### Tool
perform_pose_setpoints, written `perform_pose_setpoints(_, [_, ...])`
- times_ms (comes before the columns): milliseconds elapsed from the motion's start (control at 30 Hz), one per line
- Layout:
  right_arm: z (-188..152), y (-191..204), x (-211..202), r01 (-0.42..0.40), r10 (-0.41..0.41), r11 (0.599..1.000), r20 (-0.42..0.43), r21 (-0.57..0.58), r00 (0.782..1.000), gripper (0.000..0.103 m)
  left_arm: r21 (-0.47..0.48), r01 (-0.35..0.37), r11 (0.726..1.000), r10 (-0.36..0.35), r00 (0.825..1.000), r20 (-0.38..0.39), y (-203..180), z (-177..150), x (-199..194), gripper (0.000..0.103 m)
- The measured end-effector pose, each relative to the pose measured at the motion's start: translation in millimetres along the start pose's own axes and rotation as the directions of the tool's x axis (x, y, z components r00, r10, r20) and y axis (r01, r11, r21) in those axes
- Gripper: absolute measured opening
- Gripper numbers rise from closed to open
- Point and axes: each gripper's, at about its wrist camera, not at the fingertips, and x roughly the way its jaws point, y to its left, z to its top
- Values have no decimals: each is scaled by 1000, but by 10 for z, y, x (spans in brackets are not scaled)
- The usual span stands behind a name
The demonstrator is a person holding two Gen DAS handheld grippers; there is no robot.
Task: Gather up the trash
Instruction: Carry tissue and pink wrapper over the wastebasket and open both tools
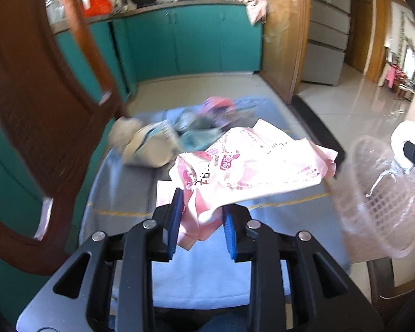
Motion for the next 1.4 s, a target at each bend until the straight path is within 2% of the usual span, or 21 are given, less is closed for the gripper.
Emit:
perform_pose_setpoints(133, [-56,-393,-58,75,-75,996,-10,43,997,45,62,76,995,-78,996,30,-438,136,-84,28])
perform_pose_setpoints(233, [-151,-646,-40,113,-110,990,-38,86,993,45,130,151,980,-157,987,36,-819,187,-118,28])
perform_pose_setpoints(367, [-422,-752,256,153,-144,987,-168,42,975,45,197,236,952,-238,971,-14,-1298,121,-55,29])
perform_pose_setpoints(500, [-639,-921,377,136,-116,987,-221,80,968,46,223,282,933,-272,959,-75,-1559,22,84,29])
perform_pose_setpoints(600, [-702,-1050,389,154,-124,982,-240,109,963,54,229,300,926,-284,953,-104,-1705,9,157,28])
perform_pose_setpoints(667, [-703,-1148,348,173,-139,976,-231,133,963,67,236,309,921,-291,950,-110,-1783,9,197,29])
perform_pose_setpoints(800, [-673,-1302,169,201,-166,964,-197,176,966,69,242,344,907,-322,938,-128,-1937,10,256,29])
perform_pose_setpoints(900, [-657,-1396,61,228,-194,953,-177,200,965,69,249,398,883,-373,917,-144,-2032,5,300,34])
perform_pose_setpoints(933, [-632,-1403,57,229,-195,951,-172,208,966,69,256,409,876,-383,912,-148,-2061,-2,314,52])
perform_pose_setpoints(967, [-630,-1429,36,231,-197,948,-165,219,966,69,263,409,874,-383,912,-146,-2089,-17,310,75])
perform_pose_setpoints(1033, [-632,-1459,0,231,-197,945,-159,231,967,69,278,377,884,-361,926,-108,-2091,-46,264,85])
perform_pose_setpoints(1133, [-631,-1435,21,224,-191,948,-159,225,969,69,297,336,894,-325,942,-87,-2004,-57,262,85])
perform_pose_setpoints(1200, [-624,-1353,68,213,-182,954,-160,209,970,69,269,307,913,-296,952,-80,-1873,-41,270,85])
perform_pose_setpoints(1267, [-609,-1259,101,193,-164,962,-158,194,974,69,223,255,941,-245,967,-75,-1627,-16,326,85])
perform_pose_setpoints(1400, [-522,-985,195,136,-112,977,-146,165,983,69,155,147,977,-140,988,-59,-1110,-6,393,85])
